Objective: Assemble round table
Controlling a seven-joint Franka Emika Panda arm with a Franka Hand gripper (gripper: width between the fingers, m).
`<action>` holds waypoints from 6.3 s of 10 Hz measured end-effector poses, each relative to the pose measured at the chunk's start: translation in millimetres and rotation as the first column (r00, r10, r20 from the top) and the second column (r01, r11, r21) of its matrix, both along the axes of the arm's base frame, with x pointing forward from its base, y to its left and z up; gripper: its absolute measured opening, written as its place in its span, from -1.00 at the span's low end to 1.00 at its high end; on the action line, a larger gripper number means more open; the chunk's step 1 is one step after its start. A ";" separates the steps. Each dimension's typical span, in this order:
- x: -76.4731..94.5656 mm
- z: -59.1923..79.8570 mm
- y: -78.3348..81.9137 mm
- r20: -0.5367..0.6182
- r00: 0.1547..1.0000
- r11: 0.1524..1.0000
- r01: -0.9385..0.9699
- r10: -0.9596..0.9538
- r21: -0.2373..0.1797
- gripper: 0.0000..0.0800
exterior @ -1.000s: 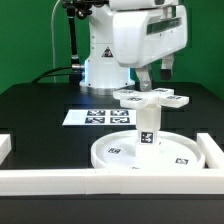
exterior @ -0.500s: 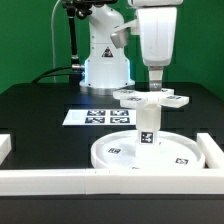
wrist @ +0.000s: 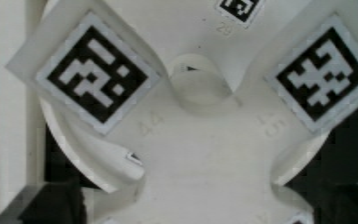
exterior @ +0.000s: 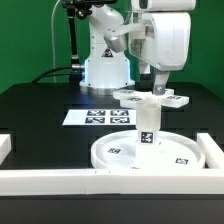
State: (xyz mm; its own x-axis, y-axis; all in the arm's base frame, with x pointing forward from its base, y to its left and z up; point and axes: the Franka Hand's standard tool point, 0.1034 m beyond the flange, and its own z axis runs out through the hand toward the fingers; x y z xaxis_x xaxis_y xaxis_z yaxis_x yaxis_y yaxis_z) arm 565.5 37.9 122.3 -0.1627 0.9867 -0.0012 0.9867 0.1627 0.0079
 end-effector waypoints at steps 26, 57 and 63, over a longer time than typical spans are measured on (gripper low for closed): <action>-6.3 -14.5 -2.5 -0.057 0.355 0.357 0.934 -0.933 -0.017 0.11; 1.1 10.5 9.7 -0.027 -0.984 -0.950 -0.164 0.177 -0.264 0.62; -5.2 5.1 20.7 -0.115 -0.915 -0.896 0.403 -0.387 -0.186 0.62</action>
Offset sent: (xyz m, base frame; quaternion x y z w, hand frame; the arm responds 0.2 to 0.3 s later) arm 0.0060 0.0034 -0.0061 0.0000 0.0040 0.0054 1.0000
